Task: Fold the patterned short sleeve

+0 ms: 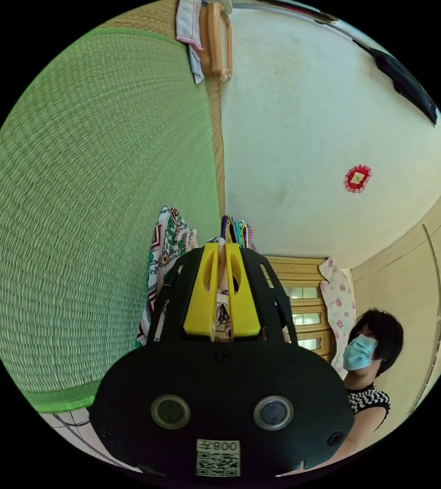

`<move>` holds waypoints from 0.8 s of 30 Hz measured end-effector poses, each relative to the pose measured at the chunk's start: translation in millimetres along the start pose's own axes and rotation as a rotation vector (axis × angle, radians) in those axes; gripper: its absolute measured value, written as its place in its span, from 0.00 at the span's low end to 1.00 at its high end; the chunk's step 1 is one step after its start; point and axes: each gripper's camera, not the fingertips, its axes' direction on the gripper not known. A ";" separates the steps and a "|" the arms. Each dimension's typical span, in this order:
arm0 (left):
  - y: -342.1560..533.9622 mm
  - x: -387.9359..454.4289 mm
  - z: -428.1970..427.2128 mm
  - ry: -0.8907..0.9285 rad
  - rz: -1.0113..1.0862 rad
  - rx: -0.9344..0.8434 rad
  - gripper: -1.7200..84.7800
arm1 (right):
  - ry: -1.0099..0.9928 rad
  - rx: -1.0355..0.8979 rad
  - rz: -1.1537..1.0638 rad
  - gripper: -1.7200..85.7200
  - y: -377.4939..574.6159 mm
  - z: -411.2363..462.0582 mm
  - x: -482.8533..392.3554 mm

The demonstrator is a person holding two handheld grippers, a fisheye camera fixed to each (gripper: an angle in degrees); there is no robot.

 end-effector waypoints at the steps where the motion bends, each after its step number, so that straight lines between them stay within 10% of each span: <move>1: -8.5 -5.3 10.4 -0.002 -0.007 0.008 0.05 | 0.005 -0.005 0.012 0.03 -10.1 3.4 1.7; 24: -93.6 -16.9 164.4 -0.015 -0.051 0.101 0.10 | -0.034 0.002 0.074 0.05 -77.9 23.7 -27.4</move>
